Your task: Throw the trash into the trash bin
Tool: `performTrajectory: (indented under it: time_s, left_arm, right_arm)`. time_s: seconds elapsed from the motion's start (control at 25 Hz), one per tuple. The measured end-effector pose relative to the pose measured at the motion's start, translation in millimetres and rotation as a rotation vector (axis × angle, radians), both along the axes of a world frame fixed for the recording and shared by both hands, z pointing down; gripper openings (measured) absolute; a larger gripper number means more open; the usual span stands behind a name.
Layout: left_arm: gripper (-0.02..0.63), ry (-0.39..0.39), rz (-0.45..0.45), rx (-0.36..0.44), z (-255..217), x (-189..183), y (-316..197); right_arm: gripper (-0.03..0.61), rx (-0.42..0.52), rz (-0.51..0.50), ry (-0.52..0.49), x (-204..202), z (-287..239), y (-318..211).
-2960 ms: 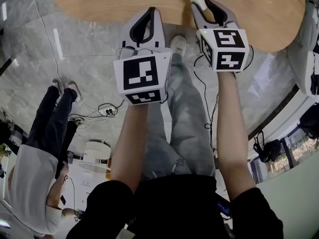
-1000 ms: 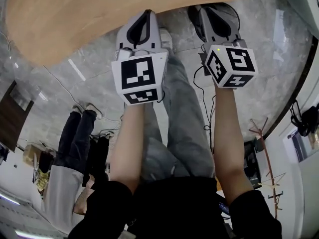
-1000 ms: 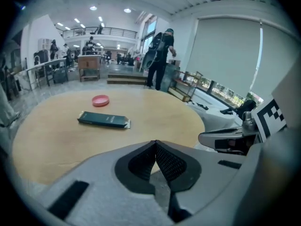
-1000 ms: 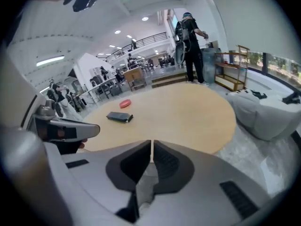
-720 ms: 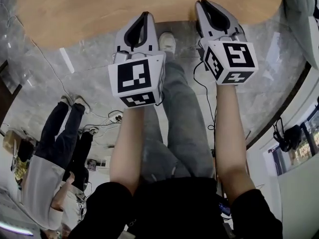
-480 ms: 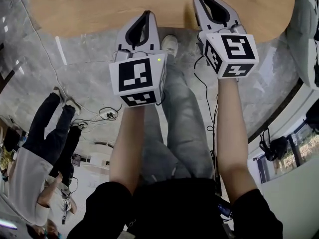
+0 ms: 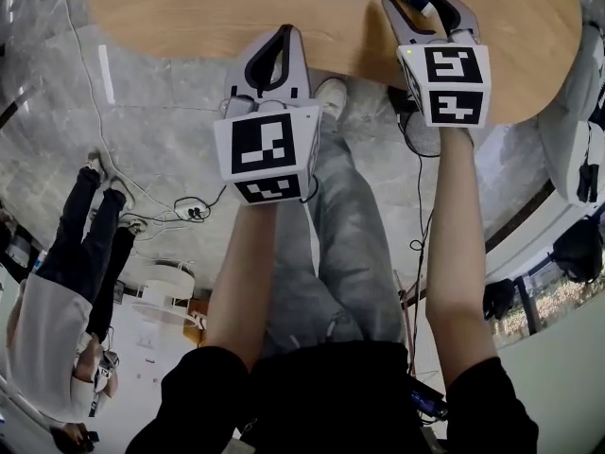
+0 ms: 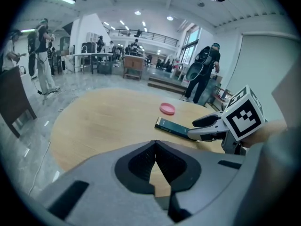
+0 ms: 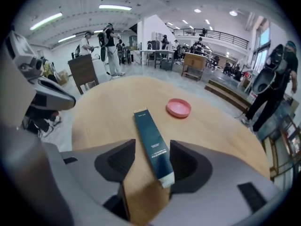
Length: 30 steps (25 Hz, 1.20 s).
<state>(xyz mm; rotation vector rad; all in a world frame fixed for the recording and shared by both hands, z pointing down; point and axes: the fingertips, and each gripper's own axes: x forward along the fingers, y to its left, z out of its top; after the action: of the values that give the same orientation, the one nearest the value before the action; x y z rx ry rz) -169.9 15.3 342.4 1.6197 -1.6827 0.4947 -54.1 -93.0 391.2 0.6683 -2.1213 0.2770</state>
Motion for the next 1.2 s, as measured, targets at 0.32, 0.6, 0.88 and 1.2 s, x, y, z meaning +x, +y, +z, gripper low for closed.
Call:
performTrajectory:
  time_s: [0.32,0.6,0.88,1.2]
  left_arm:
    - [0.005,0.011,0.004,-0.013,8.1,-20.1,-14.3]
    - [0.005,0.036,0.066,-0.004,7.0,6.2,-30.2]
    - [0.005,0.05,0.115,-0.013,5.9,32.9,-23.1]
    - [0.005,0.048,0.204,0.007,-4.5,82.1,-12.3]
  right_arm:
    - [0.209,0.025,-0.085,0.141,3.1,29.0,-13.4]
    - [0.165,0.075,-0.116,0.212,7.8,27.3,-15.5]
    - [0.033,-0.028,-0.053,0.089,13.1,10.7,1.4]
    - [0.012,-0.122,0.203,-0.148,63.6,-17.2,29.2]
